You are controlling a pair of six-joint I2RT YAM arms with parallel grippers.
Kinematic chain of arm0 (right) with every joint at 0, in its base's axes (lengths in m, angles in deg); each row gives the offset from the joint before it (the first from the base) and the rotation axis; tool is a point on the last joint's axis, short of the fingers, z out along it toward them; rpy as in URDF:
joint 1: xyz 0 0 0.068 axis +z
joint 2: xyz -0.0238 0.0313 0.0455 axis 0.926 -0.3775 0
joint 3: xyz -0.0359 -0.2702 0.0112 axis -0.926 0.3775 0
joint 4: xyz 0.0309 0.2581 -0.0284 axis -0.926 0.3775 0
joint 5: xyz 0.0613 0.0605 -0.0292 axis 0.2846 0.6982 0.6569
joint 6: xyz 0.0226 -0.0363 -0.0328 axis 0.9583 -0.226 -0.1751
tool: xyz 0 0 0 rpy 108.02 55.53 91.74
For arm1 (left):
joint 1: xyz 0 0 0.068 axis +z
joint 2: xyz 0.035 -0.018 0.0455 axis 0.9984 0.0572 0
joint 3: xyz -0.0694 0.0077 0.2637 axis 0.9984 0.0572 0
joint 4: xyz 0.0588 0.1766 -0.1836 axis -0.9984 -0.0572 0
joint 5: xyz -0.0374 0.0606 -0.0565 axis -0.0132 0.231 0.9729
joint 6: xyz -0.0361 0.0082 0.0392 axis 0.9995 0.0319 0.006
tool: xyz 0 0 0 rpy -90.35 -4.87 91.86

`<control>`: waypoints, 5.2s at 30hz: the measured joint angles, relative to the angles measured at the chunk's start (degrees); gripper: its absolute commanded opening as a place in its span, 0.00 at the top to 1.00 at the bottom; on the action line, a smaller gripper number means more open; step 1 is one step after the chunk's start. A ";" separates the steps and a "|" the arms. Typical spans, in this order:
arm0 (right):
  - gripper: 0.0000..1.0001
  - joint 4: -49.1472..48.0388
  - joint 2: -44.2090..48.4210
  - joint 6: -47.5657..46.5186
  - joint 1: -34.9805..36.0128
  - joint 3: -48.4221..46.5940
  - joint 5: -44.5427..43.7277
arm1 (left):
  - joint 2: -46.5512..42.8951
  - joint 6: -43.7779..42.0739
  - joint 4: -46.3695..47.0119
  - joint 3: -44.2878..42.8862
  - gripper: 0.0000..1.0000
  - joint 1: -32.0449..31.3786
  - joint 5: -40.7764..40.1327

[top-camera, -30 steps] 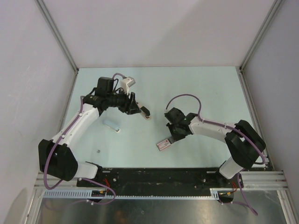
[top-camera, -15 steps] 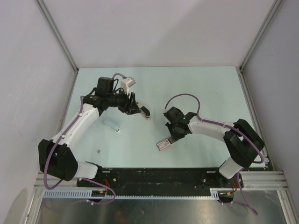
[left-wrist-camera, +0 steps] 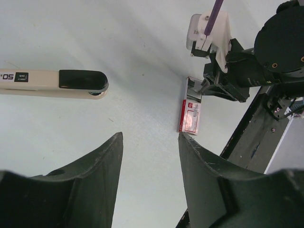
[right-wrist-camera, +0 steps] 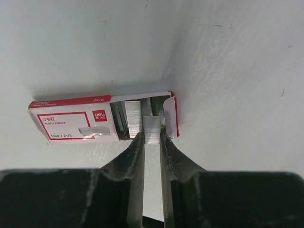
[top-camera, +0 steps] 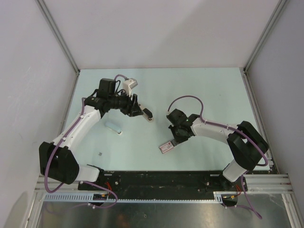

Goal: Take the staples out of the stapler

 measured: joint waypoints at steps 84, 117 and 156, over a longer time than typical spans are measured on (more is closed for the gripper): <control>0.81 -20.74 2.01 13.68 -20.92 13.40 27.10 | 22.18 -27.98 2.23 6.01 0.47 -32.54 -17.97; 0.82 -23.43 3.19 17.07 -18.10 15.41 28.74 | 24.26 -27.96 4.44 3.85 0.48 -33.53 -20.74; 0.64 -23.85 6.43 19.19 -15.98 16.00 31.56 | 24.33 -27.87 4.85 3.85 0.49 -33.57 -21.77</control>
